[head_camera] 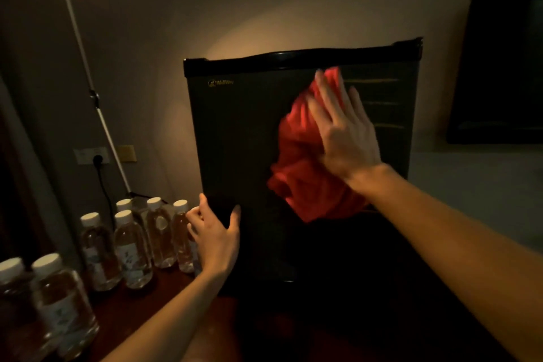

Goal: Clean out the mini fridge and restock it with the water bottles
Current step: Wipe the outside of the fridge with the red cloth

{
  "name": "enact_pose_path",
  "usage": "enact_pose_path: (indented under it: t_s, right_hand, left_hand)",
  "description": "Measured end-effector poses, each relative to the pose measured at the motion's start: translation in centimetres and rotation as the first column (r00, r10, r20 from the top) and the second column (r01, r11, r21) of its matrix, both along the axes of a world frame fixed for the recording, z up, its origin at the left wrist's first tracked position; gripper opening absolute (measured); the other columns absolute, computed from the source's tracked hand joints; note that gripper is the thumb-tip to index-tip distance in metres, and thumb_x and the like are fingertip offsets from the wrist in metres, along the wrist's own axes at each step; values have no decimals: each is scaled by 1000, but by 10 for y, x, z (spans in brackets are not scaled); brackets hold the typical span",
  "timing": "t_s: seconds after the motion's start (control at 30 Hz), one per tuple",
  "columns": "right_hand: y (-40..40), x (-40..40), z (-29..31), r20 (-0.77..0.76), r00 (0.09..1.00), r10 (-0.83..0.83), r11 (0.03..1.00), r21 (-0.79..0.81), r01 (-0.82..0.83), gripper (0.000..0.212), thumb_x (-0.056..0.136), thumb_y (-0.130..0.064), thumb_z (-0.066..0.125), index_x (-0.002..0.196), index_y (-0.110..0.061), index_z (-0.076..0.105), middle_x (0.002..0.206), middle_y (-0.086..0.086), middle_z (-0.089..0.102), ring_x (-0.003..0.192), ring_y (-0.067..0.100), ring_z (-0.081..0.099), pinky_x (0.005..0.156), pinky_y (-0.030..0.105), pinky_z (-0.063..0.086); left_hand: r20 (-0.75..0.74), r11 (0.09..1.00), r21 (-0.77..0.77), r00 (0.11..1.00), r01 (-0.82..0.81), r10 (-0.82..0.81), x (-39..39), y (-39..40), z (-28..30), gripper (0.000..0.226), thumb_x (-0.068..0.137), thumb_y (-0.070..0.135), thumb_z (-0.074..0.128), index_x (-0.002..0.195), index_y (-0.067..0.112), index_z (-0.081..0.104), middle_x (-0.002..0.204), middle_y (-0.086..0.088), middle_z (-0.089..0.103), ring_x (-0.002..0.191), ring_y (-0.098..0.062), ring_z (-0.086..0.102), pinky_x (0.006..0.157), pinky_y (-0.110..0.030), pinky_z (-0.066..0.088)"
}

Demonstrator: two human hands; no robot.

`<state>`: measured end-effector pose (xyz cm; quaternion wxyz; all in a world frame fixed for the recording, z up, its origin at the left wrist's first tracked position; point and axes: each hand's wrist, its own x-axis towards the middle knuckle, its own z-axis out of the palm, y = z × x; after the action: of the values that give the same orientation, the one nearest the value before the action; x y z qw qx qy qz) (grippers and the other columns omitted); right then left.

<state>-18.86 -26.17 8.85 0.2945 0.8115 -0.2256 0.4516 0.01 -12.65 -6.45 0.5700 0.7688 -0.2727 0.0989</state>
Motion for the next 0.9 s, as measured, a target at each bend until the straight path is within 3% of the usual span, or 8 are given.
enact_pose_path:
  t_s: [0.07,0.17,0.3,0.4,0.53,0.67,0.83,0.9]
  right_hand:
    - [5,9,22,98,995,19,1000,-5,-19,73,83,-14,62,148,-9,29,161,12,3,148,34,-3,120,50,12]
    - [6,30,-19,95,987,133,989,-83,-125,55,89,-6,48,144,-7,40,157,18,22,146,38,10,119,48,12]
    - [3,20,-119,-281,949,140,974,-132,-183,53,91,-14,42,144,-10,40,151,13,37,146,31,14,120,46,7]
    - [-12,-12,-120,-381,923,64,977,-163,-135,59,89,-15,55,145,-11,37,152,12,36,145,30,17,117,47,15]
    - [-28,-42,-56,-142,990,-8,993,-117,-9,55,92,-10,50,146,-9,36,154,15,30,146,32,16,118,46,14]
    - [-30,-53,23,129,992,-4,1000,21,1,76,81,10,48,150,-7,24,160,12,11,148,29,0,120,41,6]
    - [-19,-28,33,221,974,49,998,31,-57,78,74,9,50,148,-5,31,158,14,21,147,34,8,120,43,8]
    - [-18,-21,4,97,990,100,995,4,-101,71,78,1,54,146,-3,33,155,17,27,147,35,13,119,44,8]
  left_hand:
    - [11,1000,-8,1000,-18,18,0,-2,0,77,91,40,61,152,13,24,136,-17,33,128,-40,33,110,-46,28]
    - [19,999,-22,999,-29,29,1,-4,-4,73,92,37,61,151,12,26,136,-18,34,127,-41,34,110,-48,27]
    - [32,999,8,998,-47,47,4,-6,-7,74,92,38,60,152,12,25,136,-19,33,127,-43,33,109,-51,27]
    - [25,999,36,999,-31,30,2,-6,-6,77,93,43,56,153,13,19,138,-15,30,130,-42,29,110,-53,28]
    - [-19,999,43,1000,-11,12,-2,-6,0,79,94,46,54,154,12,15,141,-14,26,133,-43,25,109,-54,27]
    - [-12,999,54,1000,-6,7,-1,-6,-2,81,93,49,53,154,13,13,143,-12,23,134,-42,23,112,-54,25]
    - [-30,998,53,999,-23,24,-5,-11,-2,82,93,49,53,154,15,11,142,-11,23,134,-44,21,107,-59,30]
    - [-27,998,53,999,-41,43,-6,-13,-5,82,93,48,53,155,14,11,142,-14,23,134,-47,22,107,-60,28]
